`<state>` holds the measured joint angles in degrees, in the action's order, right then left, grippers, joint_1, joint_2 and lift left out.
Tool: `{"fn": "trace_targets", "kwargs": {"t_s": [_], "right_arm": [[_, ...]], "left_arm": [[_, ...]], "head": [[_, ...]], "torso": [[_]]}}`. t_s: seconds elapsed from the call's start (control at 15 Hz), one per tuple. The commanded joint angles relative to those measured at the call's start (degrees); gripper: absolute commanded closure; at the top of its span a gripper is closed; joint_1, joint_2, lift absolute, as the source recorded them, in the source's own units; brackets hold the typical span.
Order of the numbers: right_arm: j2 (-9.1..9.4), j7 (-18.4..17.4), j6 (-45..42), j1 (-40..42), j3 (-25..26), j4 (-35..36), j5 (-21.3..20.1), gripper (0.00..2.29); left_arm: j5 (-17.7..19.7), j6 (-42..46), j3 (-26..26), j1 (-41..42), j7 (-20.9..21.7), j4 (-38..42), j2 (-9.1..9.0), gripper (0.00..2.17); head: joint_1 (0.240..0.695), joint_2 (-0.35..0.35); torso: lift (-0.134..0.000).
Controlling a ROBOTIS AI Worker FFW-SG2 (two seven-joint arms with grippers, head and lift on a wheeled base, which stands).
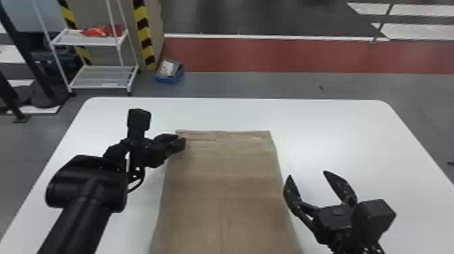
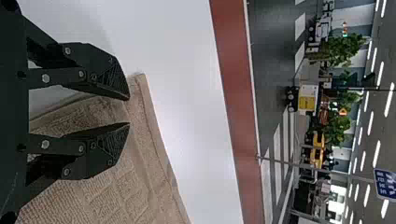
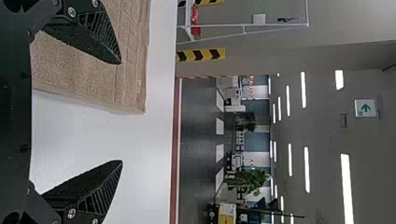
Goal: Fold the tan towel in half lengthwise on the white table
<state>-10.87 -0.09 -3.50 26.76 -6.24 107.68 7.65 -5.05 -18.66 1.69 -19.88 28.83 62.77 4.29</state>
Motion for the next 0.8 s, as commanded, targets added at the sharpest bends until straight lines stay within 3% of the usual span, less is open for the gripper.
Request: {"fn": "trace_targets", "kwargs": {"t_s": [0.0, 0.13, 0.27, 0.73], "right_arm": [[-0.21, 0.0, 0.5, -0.3, -0.3, -0.1, 0.0, 0.13], [-0.29, 0.0, 0.5, -0.5, -0.5, -0.1, 0.0, 0.13], [-0.38, 0.0, 0.6, -0.5, -0.5, -0.1, 0.1, 0.13], [-0.47, 0.0, 1.3, -0.9, -0.9, -0.2, 0.1, 0.13]], "left_arm": [[0.0, -0.1, -0.1, 0.3, 0.0, 0.2, 0.01, 0.81], [0.0, -0.1, -0.1, 0.3, -0.1, 0.2, 0.01, 0.8], [0.0, -0.3, -0.4, 0.4, -0.3, 0.4, 0.01, 0.61], [0.0, -0.1, -1.2, 0.2, -0.8, 0.2, 0.01, 0.61]], "head": [[0.695, -0.03], [0.695, -0.027], [0.695, -0.025], [0.695, -0.013]], "torso": [[-0.098], [-0.098], [-0.098], [-0.098]]}}
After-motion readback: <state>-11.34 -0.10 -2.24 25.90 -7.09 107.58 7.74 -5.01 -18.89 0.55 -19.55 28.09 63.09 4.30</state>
